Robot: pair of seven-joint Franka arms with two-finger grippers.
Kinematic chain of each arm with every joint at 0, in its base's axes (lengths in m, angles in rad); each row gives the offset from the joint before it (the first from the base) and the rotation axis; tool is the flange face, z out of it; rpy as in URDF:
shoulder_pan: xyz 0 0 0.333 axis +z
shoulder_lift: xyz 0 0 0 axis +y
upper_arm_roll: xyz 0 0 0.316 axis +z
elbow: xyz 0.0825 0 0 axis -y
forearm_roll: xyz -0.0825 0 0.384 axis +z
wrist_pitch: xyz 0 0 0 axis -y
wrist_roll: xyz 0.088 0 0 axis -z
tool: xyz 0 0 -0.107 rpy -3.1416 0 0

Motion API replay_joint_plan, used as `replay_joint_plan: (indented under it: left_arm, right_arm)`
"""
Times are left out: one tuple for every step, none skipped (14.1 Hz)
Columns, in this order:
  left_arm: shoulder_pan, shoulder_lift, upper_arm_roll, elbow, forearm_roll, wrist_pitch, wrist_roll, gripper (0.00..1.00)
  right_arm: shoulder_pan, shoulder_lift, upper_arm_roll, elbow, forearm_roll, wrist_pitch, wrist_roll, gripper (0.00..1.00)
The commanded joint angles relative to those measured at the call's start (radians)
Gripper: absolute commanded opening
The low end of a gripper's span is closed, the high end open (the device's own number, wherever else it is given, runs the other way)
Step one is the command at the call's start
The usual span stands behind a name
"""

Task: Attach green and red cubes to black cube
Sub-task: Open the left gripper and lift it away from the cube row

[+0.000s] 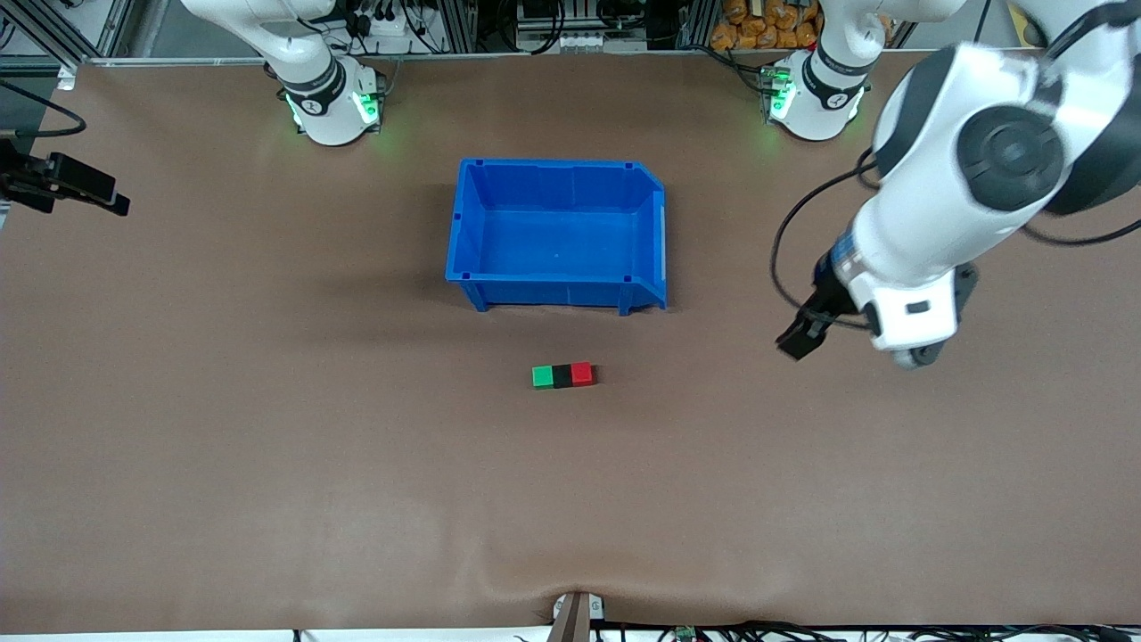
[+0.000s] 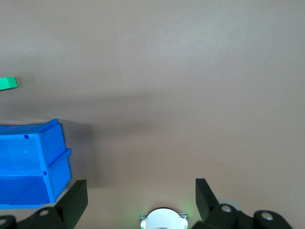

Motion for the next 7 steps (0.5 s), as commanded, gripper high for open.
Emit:
replay_joint_plan:
  left_arm:
    - [0.061,-0.096,-0.010,-0.048,-0.005,-0.064,0.153,1.00]
    - [0.084,-0.119,-0.012,-0.056,-0.005,-0.083,0.230,1.00]
    - [0.106,-0.147,-0.010,-0.069,-0.005,-0.086,0.319,1.00]
    - [0.132,-0.171,-0.009,-0.089,-0.003,-0.085,0.394,1.00]
    - [0.162,-0.199,-0.010,-0.112,-0.003,-0.085,0.463,1.00]
    - [0.185,-0.228,-0.009,-0.137,0.003,-0.085,0.543,1.00]
    - [0.213,-0.245,-0.009,-0.149,0.009,-0.083,0.630,1.00]
  right_arm:
    - [-0.019,0.005,0.012,0.009,0.004,-0.003,0.002,1.00]
    - [-0.025,0.005,0.010,0.011,-0.004,-0.003,0.000,1.00]
    - [-0.028,0.005,0.007,0.020,-0.007,-0.003,0.000,1.00]
    - [-0.033,0.005,0.006,0.026,-0.009,-0.003,0.000,1.00]
    - [-0.044,0.005,0.006,0.030,-0.009,-0.003,0.000,1.00]
    - [-0.051,0.005,0.006,0.034,-0.007,-0.003,0.000,1.00]
    - [-0.056,0.005,0.006,0.038,-0.007,-0.003,0.000,1.00]
